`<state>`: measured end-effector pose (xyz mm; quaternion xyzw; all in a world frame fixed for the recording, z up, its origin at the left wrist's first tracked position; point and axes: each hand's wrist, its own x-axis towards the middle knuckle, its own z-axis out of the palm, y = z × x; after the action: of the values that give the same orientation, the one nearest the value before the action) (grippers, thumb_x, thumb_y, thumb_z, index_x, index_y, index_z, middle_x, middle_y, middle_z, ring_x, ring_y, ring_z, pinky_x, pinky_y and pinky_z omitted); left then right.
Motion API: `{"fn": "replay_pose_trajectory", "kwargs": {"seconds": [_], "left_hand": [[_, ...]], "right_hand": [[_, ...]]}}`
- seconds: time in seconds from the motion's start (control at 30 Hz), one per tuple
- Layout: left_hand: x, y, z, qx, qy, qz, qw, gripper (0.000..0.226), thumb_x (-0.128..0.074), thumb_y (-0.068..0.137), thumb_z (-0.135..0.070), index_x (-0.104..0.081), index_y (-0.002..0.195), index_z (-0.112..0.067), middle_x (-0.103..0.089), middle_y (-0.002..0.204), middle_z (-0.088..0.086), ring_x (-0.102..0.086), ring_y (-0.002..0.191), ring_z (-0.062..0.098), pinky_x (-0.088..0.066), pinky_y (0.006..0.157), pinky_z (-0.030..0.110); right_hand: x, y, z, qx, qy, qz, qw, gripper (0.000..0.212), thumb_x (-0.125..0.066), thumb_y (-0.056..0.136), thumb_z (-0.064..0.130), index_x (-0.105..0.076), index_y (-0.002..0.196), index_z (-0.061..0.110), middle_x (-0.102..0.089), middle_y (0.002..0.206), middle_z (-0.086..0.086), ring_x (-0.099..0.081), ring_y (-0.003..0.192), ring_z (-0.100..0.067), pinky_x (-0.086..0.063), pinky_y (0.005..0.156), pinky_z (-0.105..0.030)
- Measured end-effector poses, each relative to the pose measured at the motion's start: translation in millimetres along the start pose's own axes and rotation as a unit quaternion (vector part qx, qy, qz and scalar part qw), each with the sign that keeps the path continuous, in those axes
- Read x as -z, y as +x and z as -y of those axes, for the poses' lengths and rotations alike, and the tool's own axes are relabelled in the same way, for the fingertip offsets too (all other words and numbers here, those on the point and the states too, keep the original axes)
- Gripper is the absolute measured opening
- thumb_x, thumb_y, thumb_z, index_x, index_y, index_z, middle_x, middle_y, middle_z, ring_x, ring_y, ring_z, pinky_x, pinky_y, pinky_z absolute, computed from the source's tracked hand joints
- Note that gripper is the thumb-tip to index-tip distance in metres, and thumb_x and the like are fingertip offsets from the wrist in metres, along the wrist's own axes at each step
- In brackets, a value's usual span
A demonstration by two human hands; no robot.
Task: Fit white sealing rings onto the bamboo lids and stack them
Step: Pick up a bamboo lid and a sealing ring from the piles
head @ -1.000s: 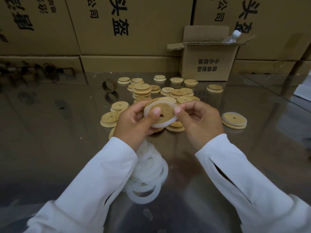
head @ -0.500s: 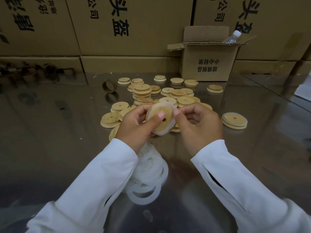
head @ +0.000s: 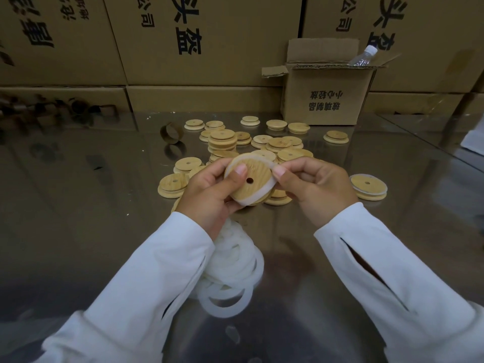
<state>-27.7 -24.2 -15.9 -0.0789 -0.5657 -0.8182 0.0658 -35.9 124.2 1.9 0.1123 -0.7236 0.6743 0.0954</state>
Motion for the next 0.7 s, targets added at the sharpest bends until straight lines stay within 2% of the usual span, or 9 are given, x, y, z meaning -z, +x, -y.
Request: {"fn": "replay_pose_trajectory", "kwargs": {"seconds": [0.13,0.23,0.27,0.33,0.47,0.53,0.7], "left_hand": [[1,0,0,0.006,-0.028,-0.003,1.000,0.030,-0.060,0.069,-0.023,-0.065,0.096,-0.010,-0.069,0.089,0.004,-0.068,0.082,0.014,-0.054,0.063,0.025],[0,1,0,0.003,-0.037,-0.008,0.999,0.030,-0.059,0.069,-0.022,-0.065,0.096,-0.009,-0.070,0.088,0.005,-0.068,0.082,0.014,-0.054,0.064,0.024],[0,1,-1,0.003,-0.039,-0.008,0.999,0.031,-0.059,0.069,-0.022,-0.065,0.096,-0.009,-0.070,0.087,0.004,-0.068,0.082,0.014,-0.054,0.064,0.024],[0,1,-1,0.001,-0.038,-0.008,0.999,0.031,-0.059,0.070,-0.023,-0.064,0.098,-0.009,-0.069,0.088,0.005,-0.068,0.082,0.014,-0.054,0.065,0.024],[-1,-1,-1,-0.018,-0.001,-0.021,1.000,0.030,-0.060,0.070,-0.024,-0.064,0.096,-0.010,-0.068,0.087,0.003,-0.067,0.080,0.012,-0.054,0.063,0.022],[-3,-1,0,-0.022,0.019,-0.040,0.999,0.025,-0.061,0.073,-0.022,-0.064,0.095,-0.010,-0.068,0.086,0.004,-0.067,0.080,0.014,-0.054,0.062,0.023],[-2,1,3,-0.022,0.069,-0.105,0.992,0.009,-0.059,0.085,-0.015,-0.064,0.091,-0.012,-0.068,0.078,0.000,-0.065,0.079,0.016,-0.057,0.065,0.024]], "right_hand": [[1,-1,3,-0.003,-0.023,0.015,1.000,0.014,-0.066,0.082,0.016,-0.067,0.069,0.022,-0.069,0.076,0.004,-0.065,0.082,-0.012,-0.050,0.079,-0.026],[1,-2,4,0.025,-0.070,0.013,0.997,0.014,-0.066,0.082,0.019,-0.067,0.069,0.023,-0.066,0.070,0.011,-0.061,0.071,0.003,-0.046,0.066,-0.006],[1,-2,5,0.035,-0.081,0.013,0.996,0.014,-0.066,0.082,0.019,-0.066,0.068,0.024,-0.066,0.069,0.012,-0.060,0.068,0.004,-0.044,0.062,-0.003],[0,-3,4,0.050,-0.096,0.010,0.994,0.016,-0.067,0.082,0.020,-0.065,0.067,0.025,-0.066,0.069,0.011,-0.062,0.070,-0.001,-0.047,0.064,-0.008],[-2,-4,-2,0.056,-0.086,-0.014,0.995,0.017,-0.068,0.080,0.019,-0.065,0.066,0.026,-0.068,0.071,0.008,-0.066,0.075,-0.013,-0.053,0.075,-0.027],[-5,-4,-5,0.054,-0.065,-0.030,0.996,0.016,-0.070,0.079,0.017,-0.066,0.066,0.026,-0.068,0.069,0.008,-0.066,0.072,-0.013,-0.054,0.075,-0.030],[-16,-6,-13,0.049,-0.044,-0.055,0.996,0.015,-0.072,0.076,0.018,-0.066,0.073,0.031,-0.067,0.072,0.017,-0.063,0.071,0.004,-0.051,0.067,-0.009]]}}
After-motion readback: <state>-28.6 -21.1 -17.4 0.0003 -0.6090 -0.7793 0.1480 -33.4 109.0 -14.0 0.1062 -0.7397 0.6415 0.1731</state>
